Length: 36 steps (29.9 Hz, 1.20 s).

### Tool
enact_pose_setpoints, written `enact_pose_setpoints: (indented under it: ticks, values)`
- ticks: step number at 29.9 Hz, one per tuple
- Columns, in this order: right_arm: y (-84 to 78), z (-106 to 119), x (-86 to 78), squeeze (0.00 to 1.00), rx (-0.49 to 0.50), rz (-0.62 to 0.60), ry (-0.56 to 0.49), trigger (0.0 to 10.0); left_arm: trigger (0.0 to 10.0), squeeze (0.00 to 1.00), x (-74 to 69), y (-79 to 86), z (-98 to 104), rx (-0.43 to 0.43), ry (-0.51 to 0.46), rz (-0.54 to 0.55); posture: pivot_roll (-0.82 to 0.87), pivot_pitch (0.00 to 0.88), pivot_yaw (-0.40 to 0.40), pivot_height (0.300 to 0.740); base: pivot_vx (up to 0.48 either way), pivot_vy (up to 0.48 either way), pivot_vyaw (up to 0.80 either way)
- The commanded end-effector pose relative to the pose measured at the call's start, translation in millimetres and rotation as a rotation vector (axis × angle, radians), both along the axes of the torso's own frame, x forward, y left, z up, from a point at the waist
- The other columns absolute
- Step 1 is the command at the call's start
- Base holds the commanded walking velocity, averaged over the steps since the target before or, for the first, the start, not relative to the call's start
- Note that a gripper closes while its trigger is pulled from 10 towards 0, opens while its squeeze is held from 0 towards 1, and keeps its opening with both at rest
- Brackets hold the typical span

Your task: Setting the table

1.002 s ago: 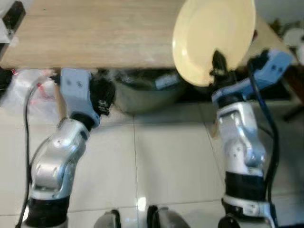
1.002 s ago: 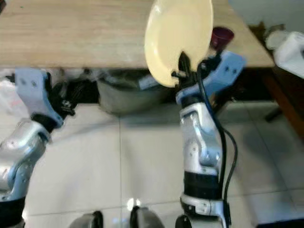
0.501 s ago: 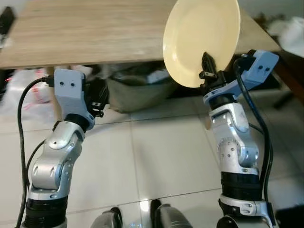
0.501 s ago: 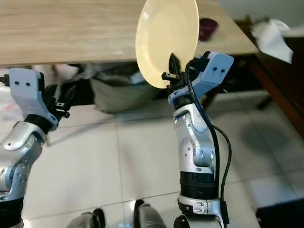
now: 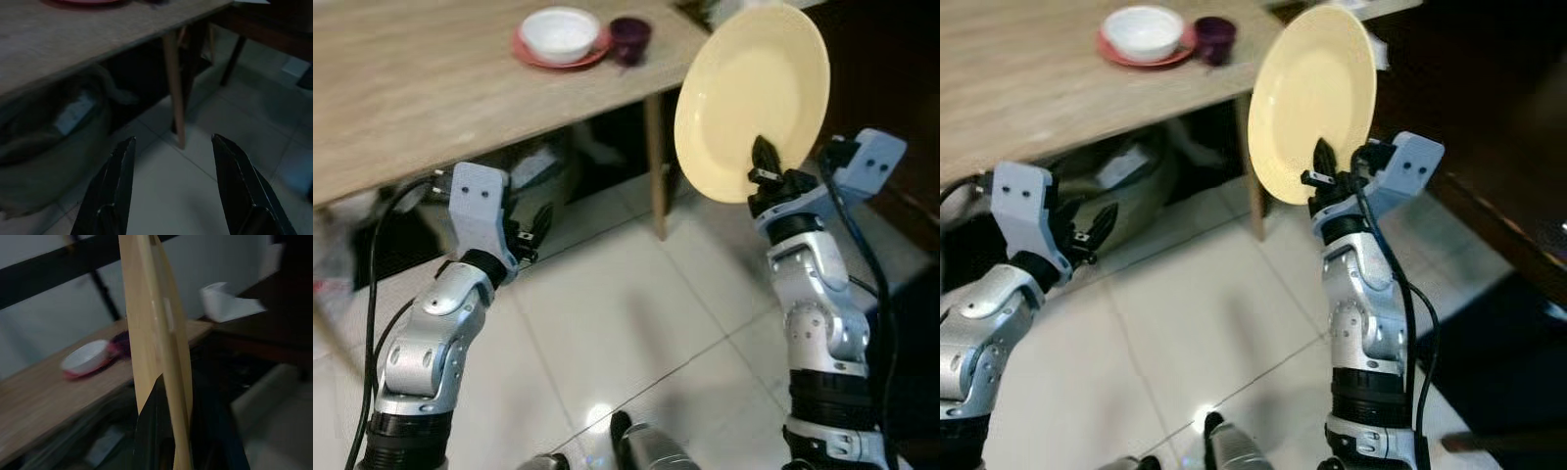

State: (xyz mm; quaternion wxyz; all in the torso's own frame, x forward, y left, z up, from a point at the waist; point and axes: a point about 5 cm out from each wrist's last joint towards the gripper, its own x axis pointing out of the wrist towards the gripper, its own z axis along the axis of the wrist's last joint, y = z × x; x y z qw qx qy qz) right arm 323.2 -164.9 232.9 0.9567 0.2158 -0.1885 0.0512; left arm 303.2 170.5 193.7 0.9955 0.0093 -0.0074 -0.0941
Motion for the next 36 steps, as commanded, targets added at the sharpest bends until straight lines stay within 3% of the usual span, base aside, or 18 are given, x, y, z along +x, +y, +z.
enact_pose_setpoints:
  ticks: [1, 7, 10, 12, 14, 22, 28, 36]
  values:
    - [1.0, -14.2, -3.2, 0.0, 0.008, 0.011, 0.035, 10.0, 10.0, 0.0, -0.4, 4.0, -8.2, -0.008, 0.026, 0.018, -0.06, 0.115, 0.021, 0.74, 0.0, 0.0, -0.8]
    - [4.2, -52.0, -11.6, 0.0, -0.063, 0.053, 0.142, 10.0, 10.0, 0.0, -5.5, 6.8, -24.7, 0.05, 0.025, 0.029, -0.06, 0.123, 0.009, 0.74, 0.0, 0.0, -0.8]
    - [5.7, -90.8, -23.3, 0.0, -0.091, 0.067, 0.256, 10.0, 10.0, 0.0, -14.1, 4.2, -40.9, 0.118, 0.014, -0.01, -0.07, 0.097, 0.003, 0.74, 0.0, 0.0, -0.8]
    - [2.2, -120.0, -34.0, 0.0, -0.073, 0.049, 0.355, 10.0, 10.0, 0.0, -17.1, 5.0, -53.9, 0.1, 0.042, 0.019, -0.07, 0.097, 0.009, 0.74, 0.0, 0.0, -0.8]
    - [6.4, -133.3, -42.4, 0.0, -0.086, 0.064, 0.386, 10.0, 10.0, 0.0, -16.7, 4.5, -58.0, 0.083, 0.048, 0.031, -0.08, 0.082, 0.029, 0.74, 0.0, 0.0, -0.8]
    - [5.5, -125.9, -38.9, 0.0, -0.11, 0.09, 0.349, 10.0, 10.0, 0.0, -12.2, 2.4, -56.5, 0.043, 0.052, 0.023, -0.08, 0.082, 0.034, 0.74, 0.0, 0.0, -0.8]
    - [-1.2, -111.5, -35.3, 0.0, -0.166, 0.123, 0.297, 10.0, 10.0, 0.0, -6.1, 5.4, -44.3, 0.019, 0.001, 0.041, -0.1, 0.09, 0.029, 0.74, 0.0, 0.0, -0.8]
    - [6.0, -105.3, -30.7, 0.0, -0.163, 0.139, 0.269, 10.0, 10.0, 0.0, 0.2, 1.7, -34.2, -0.001, -0.049, 0.037, -0.11, 0.09, 0.025, 0.74, 0.0, 0.0, -0.8]
